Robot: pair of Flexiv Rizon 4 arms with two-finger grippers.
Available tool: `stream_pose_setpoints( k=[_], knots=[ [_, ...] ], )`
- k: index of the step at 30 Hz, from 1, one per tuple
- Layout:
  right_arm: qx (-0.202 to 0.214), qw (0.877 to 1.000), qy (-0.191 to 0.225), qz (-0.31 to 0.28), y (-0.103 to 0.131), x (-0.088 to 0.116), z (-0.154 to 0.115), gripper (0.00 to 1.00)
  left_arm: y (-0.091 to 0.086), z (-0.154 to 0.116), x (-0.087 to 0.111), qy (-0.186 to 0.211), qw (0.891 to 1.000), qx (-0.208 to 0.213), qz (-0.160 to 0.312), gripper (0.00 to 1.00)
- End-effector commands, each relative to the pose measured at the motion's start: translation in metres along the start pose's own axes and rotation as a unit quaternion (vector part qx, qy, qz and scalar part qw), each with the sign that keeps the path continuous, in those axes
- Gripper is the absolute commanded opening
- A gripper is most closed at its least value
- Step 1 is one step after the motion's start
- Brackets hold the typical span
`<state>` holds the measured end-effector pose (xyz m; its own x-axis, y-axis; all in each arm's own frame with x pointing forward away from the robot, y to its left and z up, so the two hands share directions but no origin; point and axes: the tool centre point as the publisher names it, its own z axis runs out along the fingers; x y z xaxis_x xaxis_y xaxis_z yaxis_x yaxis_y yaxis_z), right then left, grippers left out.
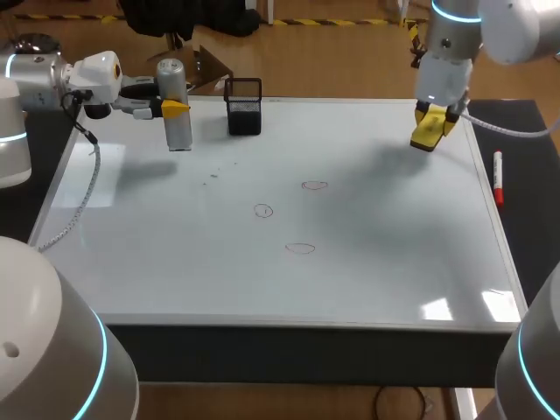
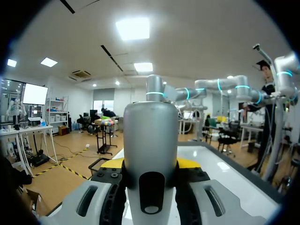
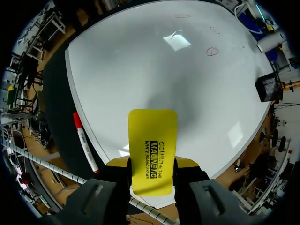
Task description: Pick up the inspection probe, press it on each red-marked spot on the whiteboard one by one, put down the probe, pick up the eraser, and wipe off all the red marks.
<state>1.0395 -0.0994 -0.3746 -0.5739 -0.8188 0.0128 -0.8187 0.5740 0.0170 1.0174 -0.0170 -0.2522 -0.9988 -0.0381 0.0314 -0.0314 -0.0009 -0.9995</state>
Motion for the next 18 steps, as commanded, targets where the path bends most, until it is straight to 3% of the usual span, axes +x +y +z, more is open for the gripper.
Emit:
stream_pose_setpoints(
  k=[1,18],
  knots=[
    [0.002,1.0,0.0,-0.001,0.0004,0.0022,-0.0015,0.0,-0.001,0.0003,0.0006,-0.001,1.0,0.0,0.001,0.0],
    [0.002,1.0,0.0,-0.001,0.0004,0.0022,-0.0015,0.0,-0.0016,0.0075,0.0051,0.007,1.0,0.0,0.005,0.0]
  ],
)
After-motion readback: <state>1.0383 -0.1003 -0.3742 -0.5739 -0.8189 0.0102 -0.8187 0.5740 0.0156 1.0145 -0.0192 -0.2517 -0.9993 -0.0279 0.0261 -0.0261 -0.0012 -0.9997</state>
